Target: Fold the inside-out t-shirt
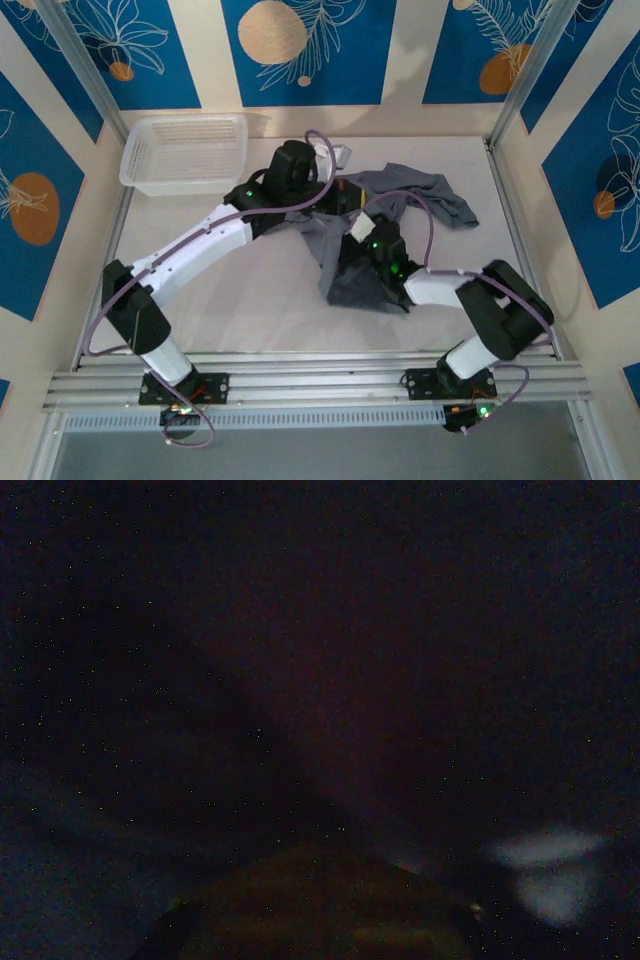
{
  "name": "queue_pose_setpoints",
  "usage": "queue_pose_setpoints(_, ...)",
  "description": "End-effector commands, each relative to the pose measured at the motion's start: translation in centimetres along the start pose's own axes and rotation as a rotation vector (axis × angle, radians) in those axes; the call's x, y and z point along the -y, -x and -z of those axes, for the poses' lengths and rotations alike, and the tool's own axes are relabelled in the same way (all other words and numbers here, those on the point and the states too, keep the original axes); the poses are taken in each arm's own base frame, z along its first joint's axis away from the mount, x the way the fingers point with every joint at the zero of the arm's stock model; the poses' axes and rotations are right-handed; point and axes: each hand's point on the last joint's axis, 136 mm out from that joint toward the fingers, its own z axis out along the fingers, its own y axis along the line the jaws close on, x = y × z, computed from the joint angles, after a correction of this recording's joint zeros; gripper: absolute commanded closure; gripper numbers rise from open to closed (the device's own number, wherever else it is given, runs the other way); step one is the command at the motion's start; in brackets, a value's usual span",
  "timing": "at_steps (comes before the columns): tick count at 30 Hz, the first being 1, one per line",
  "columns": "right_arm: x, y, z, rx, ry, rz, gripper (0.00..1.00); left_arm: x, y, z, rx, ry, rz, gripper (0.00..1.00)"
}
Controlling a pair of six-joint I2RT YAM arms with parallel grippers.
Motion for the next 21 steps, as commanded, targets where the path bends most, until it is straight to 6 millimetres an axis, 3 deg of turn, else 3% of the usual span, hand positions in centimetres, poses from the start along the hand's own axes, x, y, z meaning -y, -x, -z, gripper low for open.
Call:
queue_pose_setpoints(1, 8.3, 4.4, -0.6, 0.152, -0.345, 0.153, 1.00, 3.8, 2.4, -0.2, 0.017, -0.082, 0.101, 1.00)
queue_pose_setpoints(3, 7.7, 4.3, -1.1, 0.152, -0.323, 0.168, 1.00, 4.9, 3.9, -0.6, 0.034, -0.089, 0.127, 1.00)
queue_pose_setpoints(5, 5.4, 3.9, -0.9, 0.158, -0.227, 0.114, 1.00, 6.2, 5.4, -0.7, 0.053, -0.110, 0.117, 1.00)
queue_pose_setpoints(6, 3.1, 3.5, -0.6, 0.147, -0.124, 0.073, 1.00, 6.9, 6.2, -0.6, 0.067, -0.124, 0.107, 1.00)
queue_pose_setpoints(7, 0.8, 2.9, -0.3, 0.118, -0.009, 0.001, 1.00, 7.5, 6.8, -0.6, 0.079, -0.137, 0.102, 1.00)
queue_pose_setpoints(10, -3.4, 1.8, 1.1, -0.008, 0.250, -0.404, 1.00, 9.8, 8.0, -0.5, 0.097, -0.199, 0.083, 1.00)
queue_pose_setpoints(12, -3.8, 1.6, 1.5, -0.061, 0.268, -0.560, 1.00, 10.9, 7.9, -0.7, 0.099, -0.218, 0.067, 1.00)
queue_pose_setpoints(14, -3.6, 2.6, 1.6, -0.046, 0.291, -0.592, 1.00, 11.6, 7.7, -0.8, 0.095, -0.228, 0.053, 1.00)
queue_pose_setpoints(17, -1.5, 5.1, 1.2, -0.049, 0.349, -0.604, 1.00, 12.9, 7.2, -0.7, 0.080, -0.263, 0.042, 1.00)
queue_pose_setpoints(19, -0.5, 5.9, 0.7, -0.081, 0.433, -0.732, 1.00, 14.0, 7.0, -0.6, 0.071, -0.296, 0.031, 1.00)
queue_pose_setpoints(21, -2.0, 5.5, -0.4, -0.123, 0.510, -0.860, 1.00, 15.3, 6.8, -0.2, 0.072, -0.323, 0.015, 1.00)
